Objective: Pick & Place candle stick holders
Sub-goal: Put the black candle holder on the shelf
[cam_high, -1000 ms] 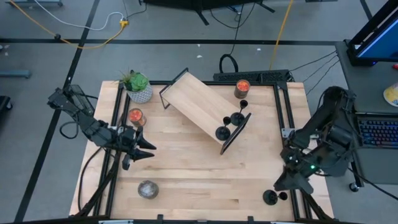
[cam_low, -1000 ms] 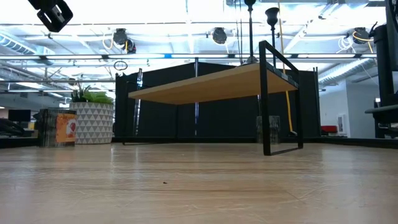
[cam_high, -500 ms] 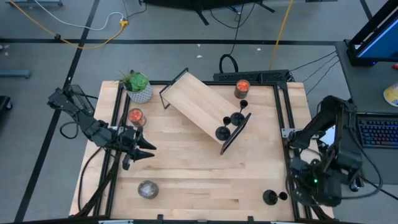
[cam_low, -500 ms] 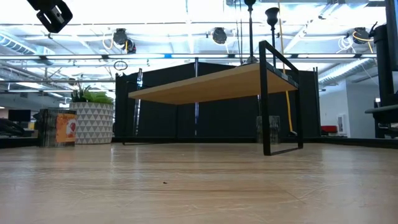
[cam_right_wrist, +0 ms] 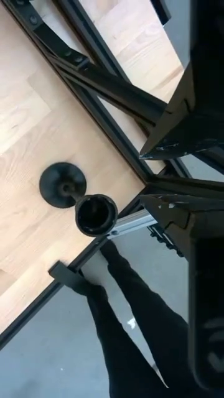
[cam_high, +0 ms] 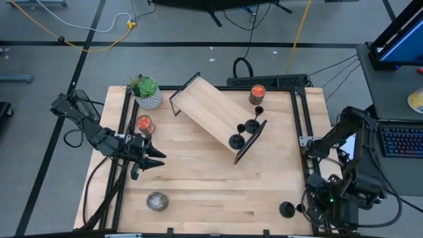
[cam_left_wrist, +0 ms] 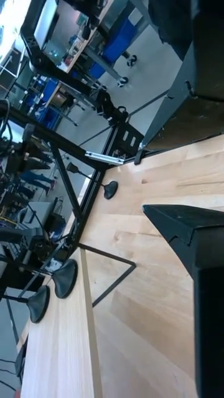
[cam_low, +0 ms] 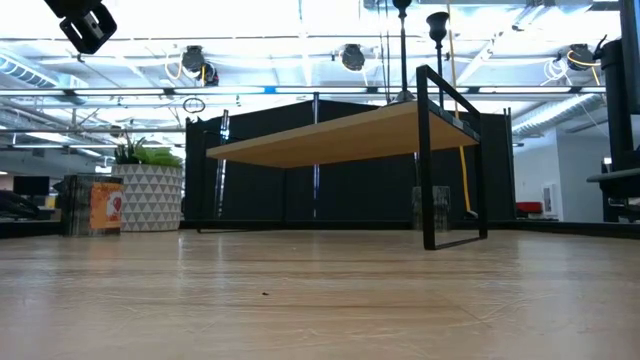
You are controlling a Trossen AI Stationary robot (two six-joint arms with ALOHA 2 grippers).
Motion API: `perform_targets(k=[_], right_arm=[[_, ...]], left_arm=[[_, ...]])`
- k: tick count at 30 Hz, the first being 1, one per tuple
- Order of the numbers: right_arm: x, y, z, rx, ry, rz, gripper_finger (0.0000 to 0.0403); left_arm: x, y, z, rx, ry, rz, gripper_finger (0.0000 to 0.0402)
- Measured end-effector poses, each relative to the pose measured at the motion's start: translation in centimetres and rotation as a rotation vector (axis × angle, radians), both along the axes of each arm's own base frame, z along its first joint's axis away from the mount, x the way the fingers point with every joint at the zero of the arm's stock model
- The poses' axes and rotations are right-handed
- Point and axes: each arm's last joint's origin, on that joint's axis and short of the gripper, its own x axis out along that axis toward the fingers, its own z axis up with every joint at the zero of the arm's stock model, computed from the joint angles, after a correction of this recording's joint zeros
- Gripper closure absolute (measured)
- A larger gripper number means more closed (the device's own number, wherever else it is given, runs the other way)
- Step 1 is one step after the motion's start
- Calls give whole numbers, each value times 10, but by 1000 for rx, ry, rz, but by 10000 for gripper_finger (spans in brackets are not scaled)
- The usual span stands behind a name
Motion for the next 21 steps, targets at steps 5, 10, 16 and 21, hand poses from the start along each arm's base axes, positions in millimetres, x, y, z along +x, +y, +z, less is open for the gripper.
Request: perform_targets(k=[5, 10, 16, 21], right_arm=[[4, 6, -9, -28, -15, 1, 310], [8, 14, -18, -74, -4, 10, 310], [15, 14, -21, -110, -46, 7, 309], [19, 11, -21, -119, -44, 25, 309]], left_arm=[[0, 0, 0, -2, 0, 1, 245], [0, 0, 0, -2, 0, 2, 245], [0, 0, 0, -1, -1, 10, 245], [0, 0, 0, -1, -1, 10, 245]])
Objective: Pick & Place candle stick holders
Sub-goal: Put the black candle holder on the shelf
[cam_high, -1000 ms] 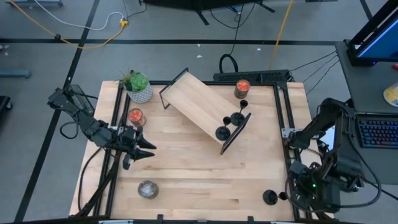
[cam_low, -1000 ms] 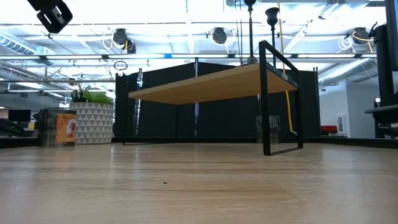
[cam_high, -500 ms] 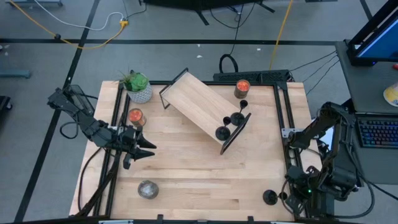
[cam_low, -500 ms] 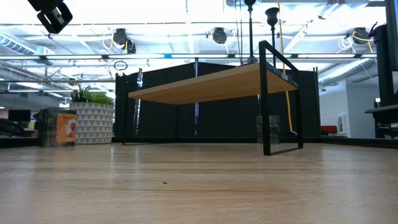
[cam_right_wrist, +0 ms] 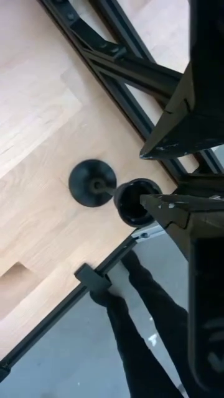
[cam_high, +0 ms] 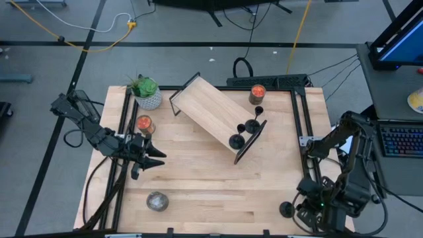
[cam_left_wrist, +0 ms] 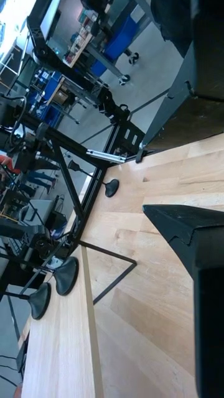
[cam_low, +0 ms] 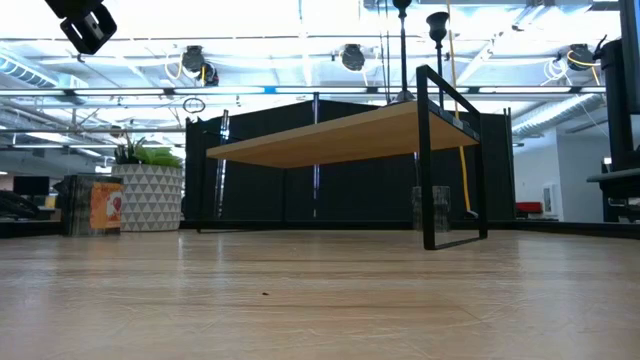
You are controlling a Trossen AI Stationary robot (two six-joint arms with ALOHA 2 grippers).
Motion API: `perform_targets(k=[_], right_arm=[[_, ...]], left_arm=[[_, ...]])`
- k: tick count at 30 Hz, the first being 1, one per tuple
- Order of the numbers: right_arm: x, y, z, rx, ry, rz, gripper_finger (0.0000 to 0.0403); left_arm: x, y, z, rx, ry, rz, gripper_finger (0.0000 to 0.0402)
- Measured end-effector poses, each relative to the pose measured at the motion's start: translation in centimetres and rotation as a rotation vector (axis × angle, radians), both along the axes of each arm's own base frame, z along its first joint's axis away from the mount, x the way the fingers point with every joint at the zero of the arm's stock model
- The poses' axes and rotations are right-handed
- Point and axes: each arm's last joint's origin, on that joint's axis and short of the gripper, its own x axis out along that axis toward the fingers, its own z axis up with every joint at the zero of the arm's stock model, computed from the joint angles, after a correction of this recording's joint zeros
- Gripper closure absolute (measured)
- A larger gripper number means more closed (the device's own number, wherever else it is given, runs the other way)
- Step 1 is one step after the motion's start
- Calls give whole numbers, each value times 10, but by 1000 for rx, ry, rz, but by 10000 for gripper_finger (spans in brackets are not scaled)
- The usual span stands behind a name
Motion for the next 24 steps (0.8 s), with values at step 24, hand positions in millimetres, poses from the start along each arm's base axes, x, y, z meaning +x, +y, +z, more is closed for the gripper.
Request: perform_targets(k=[24], right_arm=[[3, 4, -34, 29, 79, 10, 309]], left_arm=[[0, 0, 0, 9, -1, -2, 245]])
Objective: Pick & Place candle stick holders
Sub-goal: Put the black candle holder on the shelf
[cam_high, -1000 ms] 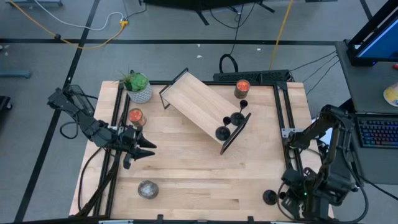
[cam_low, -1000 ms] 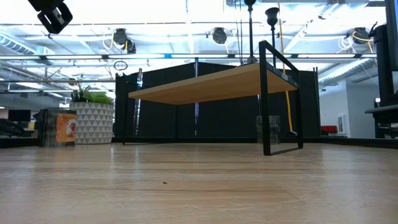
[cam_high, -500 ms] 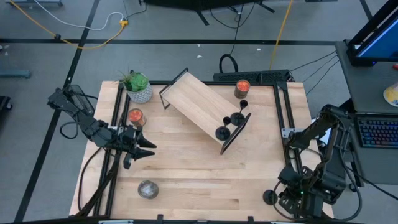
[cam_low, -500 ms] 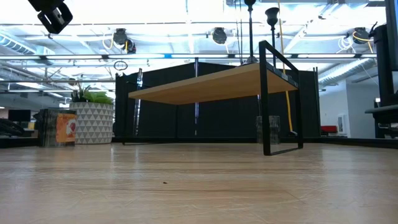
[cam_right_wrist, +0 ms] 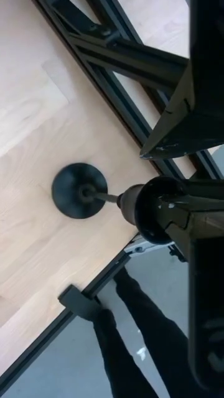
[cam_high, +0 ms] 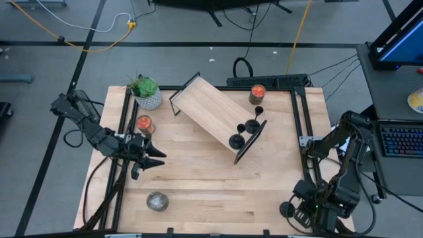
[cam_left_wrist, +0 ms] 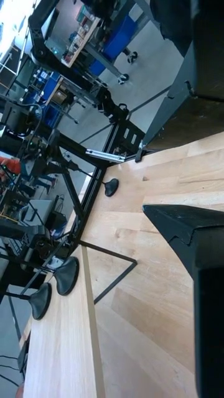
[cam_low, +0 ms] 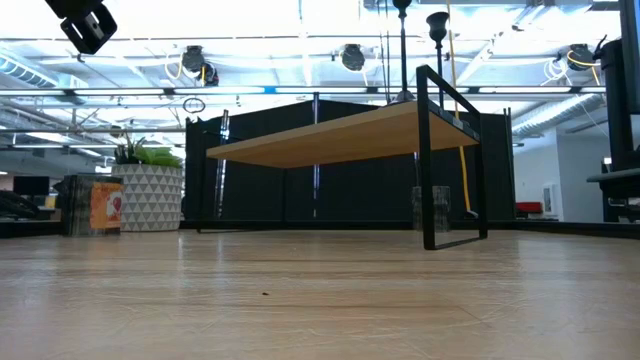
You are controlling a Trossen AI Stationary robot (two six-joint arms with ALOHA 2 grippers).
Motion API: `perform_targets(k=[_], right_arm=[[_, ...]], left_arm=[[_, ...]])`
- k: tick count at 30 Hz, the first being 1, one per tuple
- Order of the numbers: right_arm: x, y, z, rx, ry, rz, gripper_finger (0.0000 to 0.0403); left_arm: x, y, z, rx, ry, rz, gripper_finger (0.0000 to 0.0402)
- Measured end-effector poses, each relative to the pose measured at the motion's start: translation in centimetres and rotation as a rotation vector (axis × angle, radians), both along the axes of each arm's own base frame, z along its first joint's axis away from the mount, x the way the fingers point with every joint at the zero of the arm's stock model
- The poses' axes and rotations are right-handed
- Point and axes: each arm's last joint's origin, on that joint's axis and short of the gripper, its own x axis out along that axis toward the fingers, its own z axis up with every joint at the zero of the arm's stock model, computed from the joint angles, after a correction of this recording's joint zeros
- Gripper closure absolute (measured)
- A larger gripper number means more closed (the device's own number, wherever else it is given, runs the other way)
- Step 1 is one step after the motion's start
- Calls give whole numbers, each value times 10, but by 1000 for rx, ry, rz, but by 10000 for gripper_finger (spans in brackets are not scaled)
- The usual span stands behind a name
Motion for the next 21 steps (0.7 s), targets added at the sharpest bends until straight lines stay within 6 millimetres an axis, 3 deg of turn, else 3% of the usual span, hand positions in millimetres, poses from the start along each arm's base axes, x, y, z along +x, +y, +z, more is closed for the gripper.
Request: perform_targets(k=[21], right_arm=[[0, 0, 1, 12, -19, 36, 309]], left_arm=[[0, 0, 0, 3, 0, -1, 245]])
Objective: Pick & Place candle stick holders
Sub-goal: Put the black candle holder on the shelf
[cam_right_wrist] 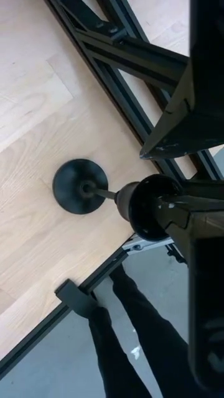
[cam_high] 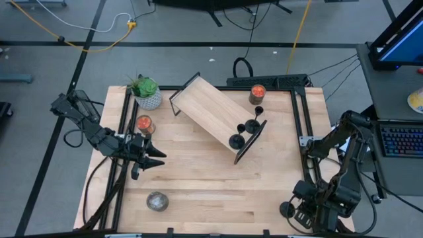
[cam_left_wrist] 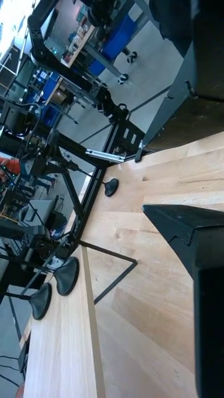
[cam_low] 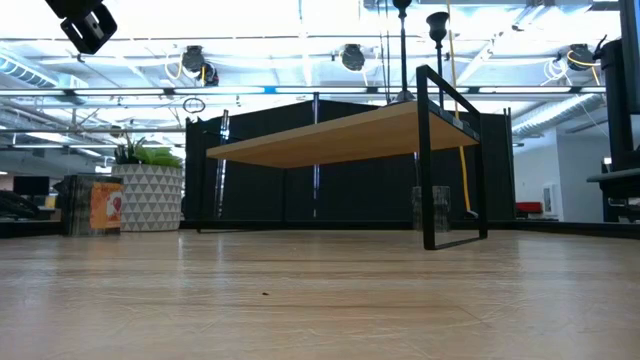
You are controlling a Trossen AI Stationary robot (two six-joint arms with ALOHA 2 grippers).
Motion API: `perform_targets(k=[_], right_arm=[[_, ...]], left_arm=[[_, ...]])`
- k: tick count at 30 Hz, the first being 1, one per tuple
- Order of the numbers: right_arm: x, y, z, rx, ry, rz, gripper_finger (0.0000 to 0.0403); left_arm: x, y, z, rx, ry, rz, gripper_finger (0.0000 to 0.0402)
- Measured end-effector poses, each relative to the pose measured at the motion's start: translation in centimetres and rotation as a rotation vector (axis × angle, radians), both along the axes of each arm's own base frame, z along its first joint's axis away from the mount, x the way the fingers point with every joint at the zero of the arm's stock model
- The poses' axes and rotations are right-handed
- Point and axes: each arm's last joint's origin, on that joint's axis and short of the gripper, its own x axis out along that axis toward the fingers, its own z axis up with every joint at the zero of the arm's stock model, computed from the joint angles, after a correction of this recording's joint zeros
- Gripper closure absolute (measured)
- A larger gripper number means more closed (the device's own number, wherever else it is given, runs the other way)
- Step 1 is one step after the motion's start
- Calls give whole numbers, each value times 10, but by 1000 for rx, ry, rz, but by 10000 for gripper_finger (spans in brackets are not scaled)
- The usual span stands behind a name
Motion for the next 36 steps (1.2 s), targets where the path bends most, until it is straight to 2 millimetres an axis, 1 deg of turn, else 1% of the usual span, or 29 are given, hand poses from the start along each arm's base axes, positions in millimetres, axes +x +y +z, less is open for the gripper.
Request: perform_targets(k=[7, 12, 19, 23, 26, 29, 31, 36], right_arm=[[0, 0, 0, -5, -11, -1, 309], [3, -1, 0, -34, -76, -14, 309], [7, -3, -2, 0, 6, -13, 310], [10, -2, -16, 41, 60, -13, 311], [13, -1, -27, 90, 62, -17, 327], [15, 1, -33, 118, 49, -17, 362], [14, 0, -34, 97, 65, -20, 385], [15, -4, -29, 122, 52, -40, 386]], left_arm=[[0, 0, -1, 5, 5, 0, 245], [0, 0, -1, 7, 6, -1, 245], [0, 0, -1, 16, 5, -11, 245], [0, 0, -1, 23, 4, -12, 245], [0, 0, -1, 25, 3, -13, 245], [0, 0, -1, 25, 3, -13, 245], [0, 0, -1, 25, 3, -14, 245], [0, 0, -1, 29, 2, -16, 245]])
